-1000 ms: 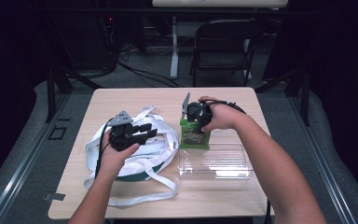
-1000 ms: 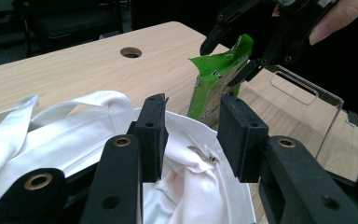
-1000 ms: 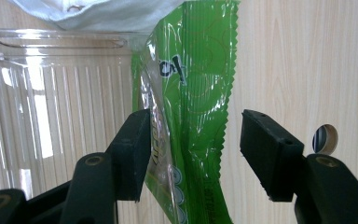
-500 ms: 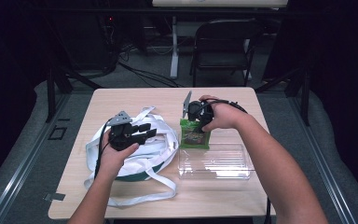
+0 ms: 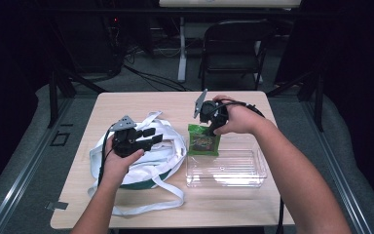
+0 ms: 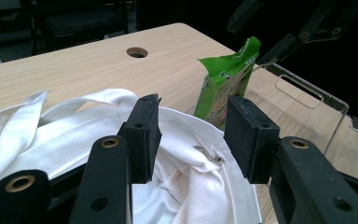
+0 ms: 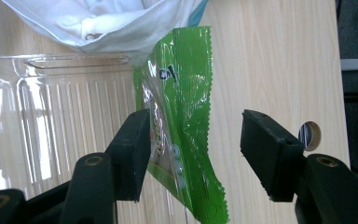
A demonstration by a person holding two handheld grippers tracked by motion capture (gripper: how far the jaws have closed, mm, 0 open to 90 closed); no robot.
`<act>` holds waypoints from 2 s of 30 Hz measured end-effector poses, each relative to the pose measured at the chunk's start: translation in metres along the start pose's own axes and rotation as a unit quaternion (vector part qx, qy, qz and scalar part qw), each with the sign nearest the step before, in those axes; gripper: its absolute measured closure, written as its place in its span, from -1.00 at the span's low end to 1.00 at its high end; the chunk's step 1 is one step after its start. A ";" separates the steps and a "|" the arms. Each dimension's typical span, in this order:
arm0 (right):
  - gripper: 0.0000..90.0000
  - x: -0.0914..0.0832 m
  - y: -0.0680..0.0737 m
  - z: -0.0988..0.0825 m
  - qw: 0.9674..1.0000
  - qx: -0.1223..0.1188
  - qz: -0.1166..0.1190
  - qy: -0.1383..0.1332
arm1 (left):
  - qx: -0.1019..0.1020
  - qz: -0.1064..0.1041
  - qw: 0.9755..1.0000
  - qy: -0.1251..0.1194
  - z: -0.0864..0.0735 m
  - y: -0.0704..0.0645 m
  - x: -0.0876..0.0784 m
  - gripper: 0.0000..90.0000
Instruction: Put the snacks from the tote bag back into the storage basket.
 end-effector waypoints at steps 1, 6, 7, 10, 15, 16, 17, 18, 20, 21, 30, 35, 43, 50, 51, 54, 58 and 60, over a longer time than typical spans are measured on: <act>-0.05 0.000 0.000 0.000 1.000 0.000 0.000 0.000 | -0.001 0.000 1.000 0.000 0.000 0.000 0.000 0.22; -0.05 -0.012 0.002 -0.001 1.000 0.019 0.000 -0.015 | -0.002 0.002 1.000 0.000 -0.001 0.001 0.000 0.22; -0.05 -0.014 0.003 -0.002 0.999 0.024 0.002 -0.022 | -0.004 0.002 1.000 0.000 -0.001 0.002 0.000 0.22; -0.05 -0.020 0.003 -0.005 0.999 0.031 -0.006 -0.026 | -0.006 0.003 1.000 0.000 -0.001 0.002 0.000 0.22; 0.00 -0.027 0.010 -0.009 0.998 0.040 -0.006 -0.044 | -0.006 0.001 1.000 0.000 -0.001 0.003 -0.001 0.19; 0.00 -0.029 0.012 -0.010 0.998 0.041 -0.009 -0.043 | -0.007 0.003 1.000 -0.001 -0.001 0.003 -0.001 0.19; 0.00 -0.030 0.013 -0.011 0.998 0.041 -0.011 -0.044 | -0.008 0.004 1.000 -0.001 -0.001 0.003 0.000 0.18; 0.00 -0.031 0.016 -0.011 0.998 0.045 -0.011 -0.051 | -0.008 0.005 1.000 -0.001 -0.001 0.003 0.000 0.18; 0.01 -0.034 0.019 -0.011 0.997 0.051 -0.011 -0.061 | -0.007 0.006 1.000 -0.001 -0.001 0.003 0.000 0.17; 0.02 -0.036 0.020 -0.011 0.996 0.054 -0.013 -0.067 | -0.007 0.007 1.000 -0.001 -0.002 0.004 -0.001 0.16; 0.08 -0.044 0.036 -0.018 0.990 0.083 -0.022 -0.111 | -0.012 0.011 1.000 -0.004 -0.002 0.006 -0.003 0.15; 0.10 -0.044 0.045 -0.025 0.986 0.103 -0.025 -0.125 | -0.010 0.012 1.000 -0.003 -0.002 0.006 -0.003 0.14; 0.15 -0.046 0.057 -0.036 0.976 0.143 -0.038 -0.160 | -0.012 0.014 1.000 -0.004 -0.003 0.008 -0.003 0.14; 0.18 -0.041 0.066 -0.048 0.961 0.198 -0.068 -0.181 | -0.015 0.016 1.000 -0.003 -0.004 0.008 -0.004 0.14; 0.18 -0.040 0.067 -0.051 0.961 0.201 -0.070 -0.178 | -0.015 0.017 1.000 -0.003 -0.004 0.008 -0.004 0.14; 0.18 -0.035 0.071 -0.059 0.956 0.217 -0.075 -0.181 | -0.016 0.017 1.000 -0.003 -0.004 0.008 -0.004 0.14; 0.19 -0.033 0.077 -0.067 0.949 0.238 -0.081 -0.190 | -0.017 0.017 1.000 -0.003 -0.005 0.009 -0.004 0.14; 0.21 -0.033 0.078 -0.070 0.944 0.248 -0.087 -0.198 | -0.016 0.017 1.000 0.001 -0.005 0.009 -0.004 0.14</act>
Point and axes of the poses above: each handheld gripper's, and its own axes: x roughly forward along the jaws, z roughly out of its top, y roughly to its left, the point moved 8 cm from there along x, roughly forward along the jaws, and after that the axes turned 5 degrees about -z, right-handed, at the moved point
